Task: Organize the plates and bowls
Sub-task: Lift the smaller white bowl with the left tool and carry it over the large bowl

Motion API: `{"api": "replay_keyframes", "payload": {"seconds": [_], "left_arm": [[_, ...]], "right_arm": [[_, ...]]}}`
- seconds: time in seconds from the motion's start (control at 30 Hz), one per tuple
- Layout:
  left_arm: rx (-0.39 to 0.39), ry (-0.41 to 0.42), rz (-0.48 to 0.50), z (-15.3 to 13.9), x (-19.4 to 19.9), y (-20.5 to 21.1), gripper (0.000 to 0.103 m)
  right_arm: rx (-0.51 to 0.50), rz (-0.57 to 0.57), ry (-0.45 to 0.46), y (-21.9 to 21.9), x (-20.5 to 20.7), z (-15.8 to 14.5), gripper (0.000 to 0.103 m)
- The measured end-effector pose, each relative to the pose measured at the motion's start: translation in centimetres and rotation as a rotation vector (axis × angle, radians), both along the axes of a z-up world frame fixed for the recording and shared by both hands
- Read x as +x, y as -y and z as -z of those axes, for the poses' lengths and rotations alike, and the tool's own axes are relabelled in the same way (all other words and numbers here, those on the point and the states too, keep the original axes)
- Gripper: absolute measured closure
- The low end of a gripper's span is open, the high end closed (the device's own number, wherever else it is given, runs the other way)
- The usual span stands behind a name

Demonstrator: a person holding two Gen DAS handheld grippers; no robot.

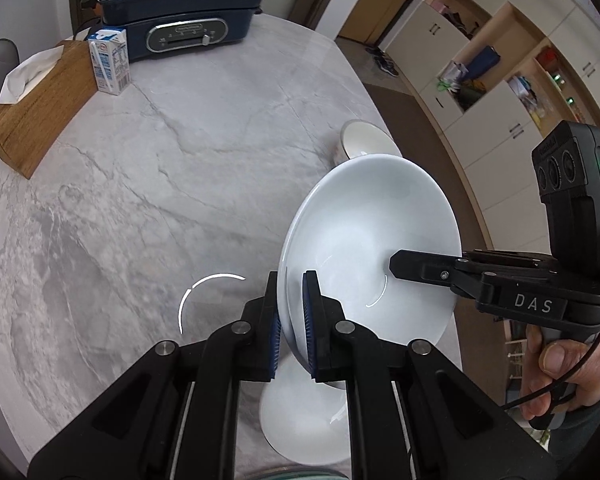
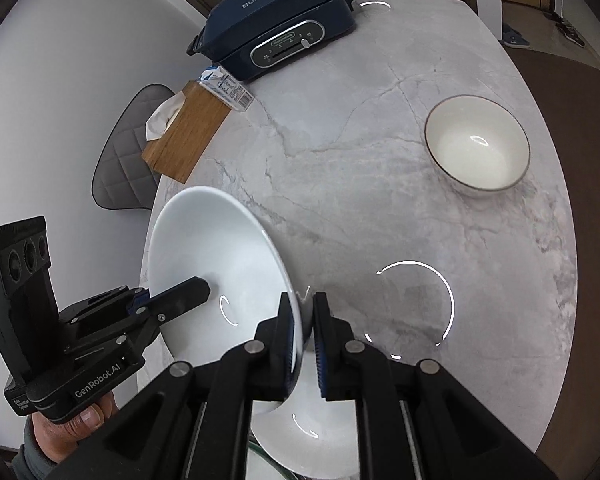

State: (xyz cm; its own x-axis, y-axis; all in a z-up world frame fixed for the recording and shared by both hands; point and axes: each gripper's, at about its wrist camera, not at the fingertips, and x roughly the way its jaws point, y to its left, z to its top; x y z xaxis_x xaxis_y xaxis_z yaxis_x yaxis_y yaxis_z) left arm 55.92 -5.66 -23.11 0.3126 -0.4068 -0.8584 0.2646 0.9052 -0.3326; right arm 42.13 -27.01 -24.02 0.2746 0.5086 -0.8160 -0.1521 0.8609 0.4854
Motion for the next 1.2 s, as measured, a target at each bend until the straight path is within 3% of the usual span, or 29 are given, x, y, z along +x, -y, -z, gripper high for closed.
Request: {"api": "replay_keyframes", "payload": {"seconds": [0.3, 0.57, 0.83, 1.2], "left_arm": [[0.011, -0.094, 0.043, 3.8, -7.3, 1.4, 0.095], [0.081, -0.145, 0.045, 8.2, -10.9, 1.9, 0.095], [0.141, -0.169, 0.047, 11.0, -11.6, 2.3, 0.094], [0.162, -0.201, 0.036, 13.0, -11.0, 2.6, 0.094]], "right_arm": [[-0.024, 0.016, -0.052, 1.2, -7.0, 3.6, 0.091], [-0.041, 0.028, -0.119, 0.8, -10.0, 8.0, 0.091], [-0.075, 0.020, -0.144, 0.2, -10.3, 9.9, 0.091], [-0.119, 0.017, -0.166, -0.7, -9.7, 11.9, 0.091]]}}
